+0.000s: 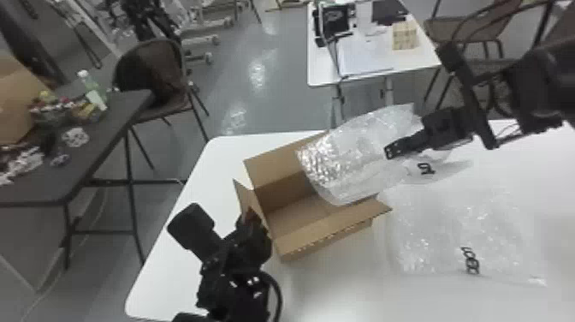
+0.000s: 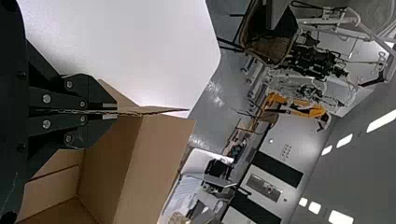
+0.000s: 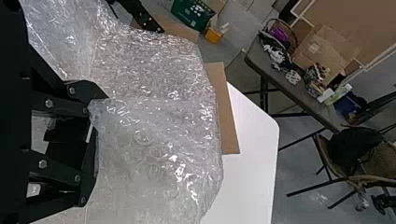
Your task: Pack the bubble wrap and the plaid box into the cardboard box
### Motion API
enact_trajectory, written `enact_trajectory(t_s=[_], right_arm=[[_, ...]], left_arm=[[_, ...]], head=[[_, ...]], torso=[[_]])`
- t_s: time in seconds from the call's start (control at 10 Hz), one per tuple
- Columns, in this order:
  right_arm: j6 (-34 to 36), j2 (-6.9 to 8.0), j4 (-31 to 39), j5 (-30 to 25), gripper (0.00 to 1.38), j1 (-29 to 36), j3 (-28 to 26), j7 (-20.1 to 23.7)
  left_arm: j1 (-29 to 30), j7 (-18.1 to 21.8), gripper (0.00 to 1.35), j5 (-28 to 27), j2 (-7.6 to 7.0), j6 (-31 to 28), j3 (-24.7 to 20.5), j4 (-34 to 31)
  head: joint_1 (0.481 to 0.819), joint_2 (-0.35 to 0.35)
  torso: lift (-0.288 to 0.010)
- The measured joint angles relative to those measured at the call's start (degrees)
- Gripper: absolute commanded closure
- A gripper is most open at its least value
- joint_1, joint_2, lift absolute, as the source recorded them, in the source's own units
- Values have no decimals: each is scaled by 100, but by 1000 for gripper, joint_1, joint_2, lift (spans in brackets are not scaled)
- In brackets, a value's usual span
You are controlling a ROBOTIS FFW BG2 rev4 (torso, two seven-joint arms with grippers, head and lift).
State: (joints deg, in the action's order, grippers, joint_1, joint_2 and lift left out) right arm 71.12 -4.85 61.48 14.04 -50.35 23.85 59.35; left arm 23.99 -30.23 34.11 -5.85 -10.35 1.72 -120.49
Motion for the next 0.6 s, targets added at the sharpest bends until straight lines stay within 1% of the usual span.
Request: enact_trajectory(t_s=[0.2, 0.3, 0.4, 0.6], right_arm=[[-539, 415, -908, -330, 1202, -285, 81, 379], [-789, 469, -1293, -470, 1202, -445, 137, 546], [-971, 480, -1586, -608, 1202, -581, 168, 638], [-1127, 485, -1857, -594, 1202, -675, 246, 646]], left_arm=[[-35, 0, 1153, 12, -25, 15, 34, 33], [-75, 0, 1153, 29, -52, 15, 64, 54], [-120, 0, 1153, 41, -78, -7, 95, 69], [-209, 0, 1153, 51, -115, -43, 151, 121]], head=[[695, 346], [695, 342], [695, 327], [695, 317]], torso=[[-102], [-102], [-102], [-102]])
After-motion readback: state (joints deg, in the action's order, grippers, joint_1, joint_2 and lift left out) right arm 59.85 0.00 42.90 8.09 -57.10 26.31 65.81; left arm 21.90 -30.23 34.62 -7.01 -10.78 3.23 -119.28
